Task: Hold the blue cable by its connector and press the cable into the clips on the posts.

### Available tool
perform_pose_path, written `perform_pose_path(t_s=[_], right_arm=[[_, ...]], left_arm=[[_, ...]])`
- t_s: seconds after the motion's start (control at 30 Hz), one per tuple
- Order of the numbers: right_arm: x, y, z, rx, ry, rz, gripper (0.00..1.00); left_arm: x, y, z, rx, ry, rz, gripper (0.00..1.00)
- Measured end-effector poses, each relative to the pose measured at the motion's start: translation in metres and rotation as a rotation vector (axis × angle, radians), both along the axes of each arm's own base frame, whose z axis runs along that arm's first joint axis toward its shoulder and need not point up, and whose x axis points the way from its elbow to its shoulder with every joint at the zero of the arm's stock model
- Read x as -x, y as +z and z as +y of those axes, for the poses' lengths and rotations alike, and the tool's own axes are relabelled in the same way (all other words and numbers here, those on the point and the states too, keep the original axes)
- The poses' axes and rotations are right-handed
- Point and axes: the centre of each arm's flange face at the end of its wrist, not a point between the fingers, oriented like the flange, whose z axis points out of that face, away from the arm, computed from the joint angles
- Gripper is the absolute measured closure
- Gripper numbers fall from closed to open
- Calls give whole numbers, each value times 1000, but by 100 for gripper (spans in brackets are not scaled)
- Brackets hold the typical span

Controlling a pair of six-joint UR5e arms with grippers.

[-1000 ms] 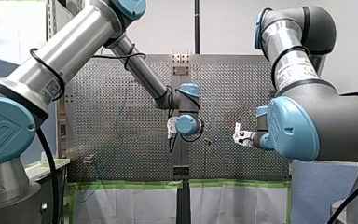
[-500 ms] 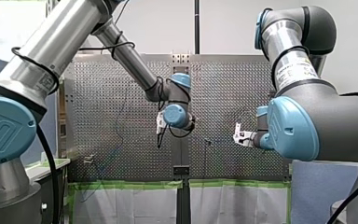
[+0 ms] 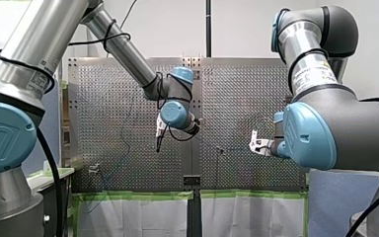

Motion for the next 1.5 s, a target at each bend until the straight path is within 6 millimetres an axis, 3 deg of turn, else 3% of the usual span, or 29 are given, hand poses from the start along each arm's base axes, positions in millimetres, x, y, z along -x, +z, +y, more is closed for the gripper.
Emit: perform_pose_path(t_s=[0.27,0.97,1.5], right_arm=[[8,6,-2,-2,-22,19,100],[19,86,-3,119,-97,64,100],[19,91,-4,133,-96,63,100]], left_arm=[[20,11,21,3,0,-2,0],[69,28,77,9,4,-4,0],[79,57,90,53,4,-54,0]])
